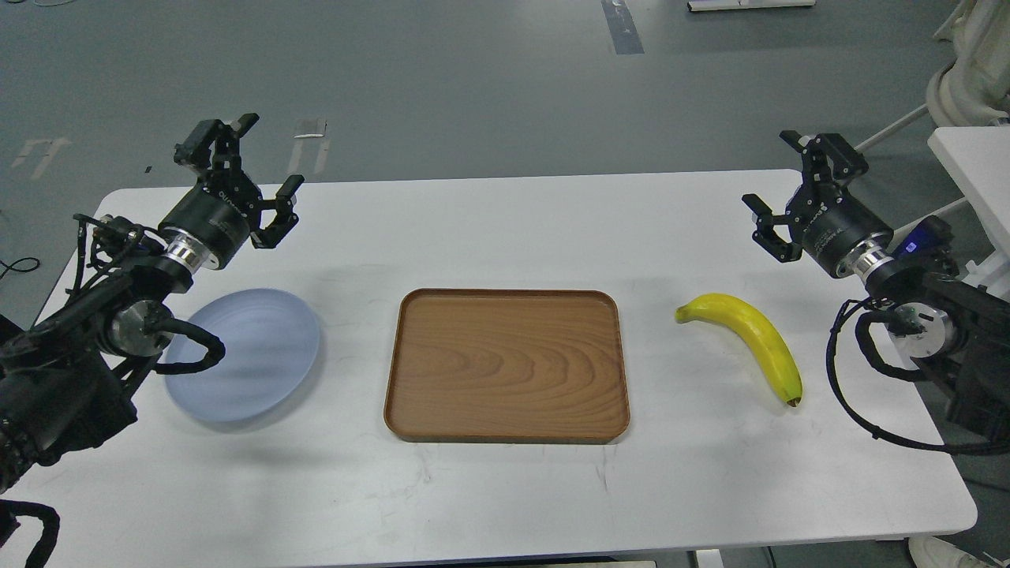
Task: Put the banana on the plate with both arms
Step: 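Lower the left gripper toward the rim of the light blue plate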
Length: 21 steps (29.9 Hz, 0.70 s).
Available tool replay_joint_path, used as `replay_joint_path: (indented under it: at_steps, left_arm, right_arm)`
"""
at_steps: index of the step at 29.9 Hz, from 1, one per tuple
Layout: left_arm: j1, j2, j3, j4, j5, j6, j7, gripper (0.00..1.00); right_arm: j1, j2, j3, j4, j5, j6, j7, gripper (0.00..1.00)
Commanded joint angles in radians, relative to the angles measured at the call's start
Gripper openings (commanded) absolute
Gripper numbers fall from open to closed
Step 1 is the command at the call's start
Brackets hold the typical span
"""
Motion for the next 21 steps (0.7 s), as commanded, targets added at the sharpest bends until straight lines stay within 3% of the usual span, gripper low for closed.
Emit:
replay_joint_path:
  at_steps: [1,18,21]
  left_arm:
    - [0.0,0.0,0.002,0.002,0.002,0.0,0.001,0.98]
    - [-0.054,0.101,0.008,-0.006,0.09,0.0,-0.007,0.98]
    - [-0.084,0.199,0.007,-0.131,0.298,0.0,-0.054,0.98]
  right_arm:
    - [0.0,0.001,-0.001,-0.001,0.0,0.0,0.0,1.0]
    - [0.008,0.004,-0.016,-0.001,-0.002,0.0,0.0,1.0]
    - [0.014,0.004,-0.021,-0.001,-0.003,0.0,0.0,1.0]
